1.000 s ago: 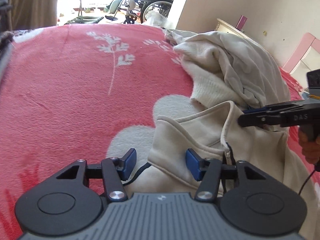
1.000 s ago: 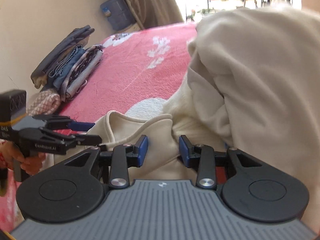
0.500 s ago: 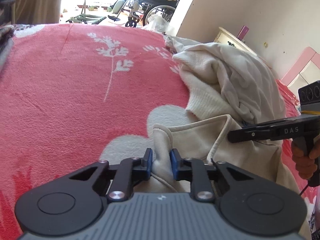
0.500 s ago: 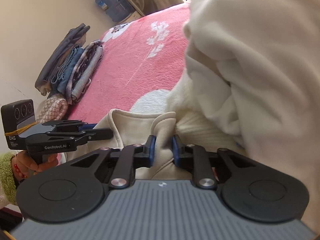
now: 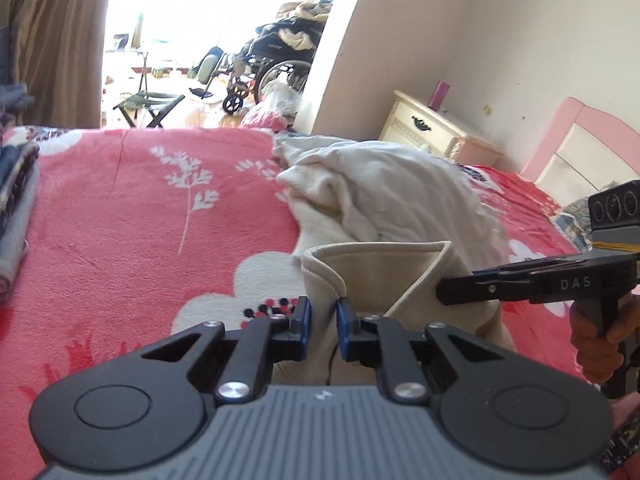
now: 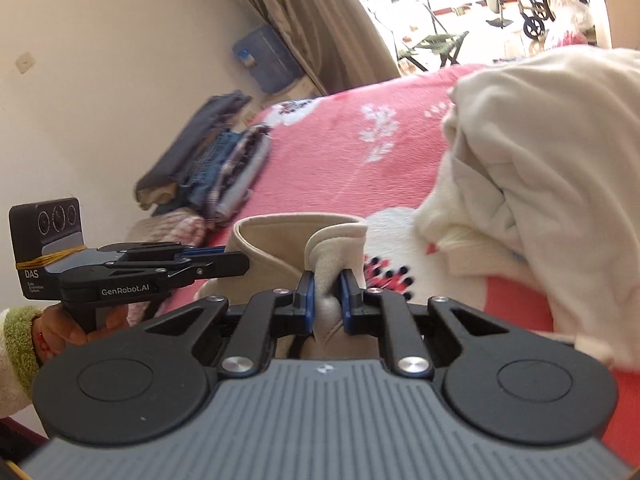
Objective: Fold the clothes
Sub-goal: 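Grasp the hood fabric with the right tool while the left tool holds the collar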
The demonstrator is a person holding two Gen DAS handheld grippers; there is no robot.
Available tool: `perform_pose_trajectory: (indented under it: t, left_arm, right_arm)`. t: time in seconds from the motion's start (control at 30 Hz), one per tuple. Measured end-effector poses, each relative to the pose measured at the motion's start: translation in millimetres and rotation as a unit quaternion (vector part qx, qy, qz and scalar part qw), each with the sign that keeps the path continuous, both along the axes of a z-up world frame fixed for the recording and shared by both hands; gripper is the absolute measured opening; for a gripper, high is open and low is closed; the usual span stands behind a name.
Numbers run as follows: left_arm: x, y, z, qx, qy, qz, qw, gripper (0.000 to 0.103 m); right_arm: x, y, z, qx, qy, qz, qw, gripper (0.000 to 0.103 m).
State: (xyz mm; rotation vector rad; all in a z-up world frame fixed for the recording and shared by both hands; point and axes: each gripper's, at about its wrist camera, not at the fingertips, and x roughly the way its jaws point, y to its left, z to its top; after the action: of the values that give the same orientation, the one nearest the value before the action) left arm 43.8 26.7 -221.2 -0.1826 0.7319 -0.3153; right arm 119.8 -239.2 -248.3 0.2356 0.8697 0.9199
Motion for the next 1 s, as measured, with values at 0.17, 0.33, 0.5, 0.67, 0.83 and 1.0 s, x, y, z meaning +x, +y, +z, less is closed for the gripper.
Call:
perform_pose_trajectory:
  t: [0.17,0.33,0.5,0.67,0.83,1.0]
  left_arm:
    - [-62,-18,25,0.011,-0.016,-0.020,0.9996,0.012]
    - [-136,-42,41,0.037,-0.035,-0.048,0.9975,0.011]
    - [-207,-64,39,0.050,-0.037,-0.070,0.9955,0.010]
    - [-266,-83,25,0.051,-0.022,-0.075,0.9957,0.009]
    - [-310,-102,10,0.070,-0.014,-0.086,0.9937,0.009]
    - [-350,-123,-5,0.112,-0.012,-0.112,0.9873,0.009]
  right_arm:
    - [-52,-17,22,0.014,-0.015,-0.012,1.000,0.011]
    - [-115,-35,35,0.022,-0.028,-0.017,0.999,0.011]
    - [-180,-57,33,0.024,-0.018,-0.021,0.999,0.007]
    - [-234,-77,21,0.017,0.001,-0.016,1.000,0.006]
    - [-280,-83,10,-0.017,0.003,0.013,1.000,0.006]
    - [-311,-90,-1,-0.050,-0.004,0.037,0.998,0.006]
